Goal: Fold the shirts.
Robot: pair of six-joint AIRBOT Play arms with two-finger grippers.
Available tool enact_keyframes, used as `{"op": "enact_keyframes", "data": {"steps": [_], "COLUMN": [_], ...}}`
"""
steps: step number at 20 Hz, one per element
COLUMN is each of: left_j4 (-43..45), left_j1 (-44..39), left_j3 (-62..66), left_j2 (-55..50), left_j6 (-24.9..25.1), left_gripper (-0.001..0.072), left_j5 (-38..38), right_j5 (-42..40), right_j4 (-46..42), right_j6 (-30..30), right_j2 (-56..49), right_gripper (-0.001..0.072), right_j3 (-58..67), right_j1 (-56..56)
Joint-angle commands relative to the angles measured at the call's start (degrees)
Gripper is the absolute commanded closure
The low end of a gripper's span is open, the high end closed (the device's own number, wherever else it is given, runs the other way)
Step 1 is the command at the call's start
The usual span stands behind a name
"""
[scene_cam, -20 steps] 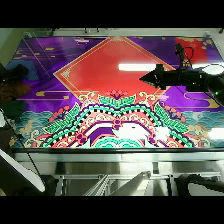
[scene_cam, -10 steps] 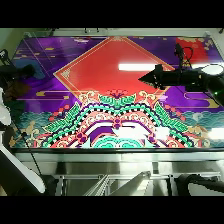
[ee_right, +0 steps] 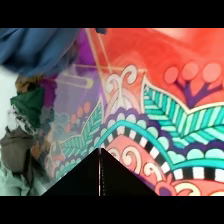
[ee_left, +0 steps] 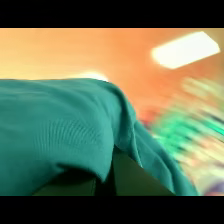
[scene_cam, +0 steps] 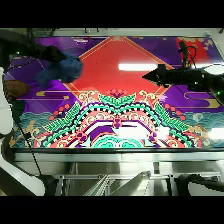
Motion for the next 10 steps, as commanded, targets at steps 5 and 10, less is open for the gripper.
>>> {"op": "enact_keyframes", "data": {"steps": [5,10], "left_j4": [7.93,17.03], "left_j1": [-19.28,-18.03], "left_j3": [-8.39,-21.42], "left_j2": [13.81,18.71], "left_j6": [-1.46,-7.74], "left_gripper": [-0.0011,0.0127], "left_j5": [1.95,2.93], "right_j5": [12.48,12.79], "right_j4": [-0.04,-11.69], "right_j6": [-0.35,4.55], "right_j2": [0.00,-0.07], "right_gripper": [0.0085,0.0085], "right_j3": [-0.02,-0.11], "right_j1": [-12.15,-15.39]}}
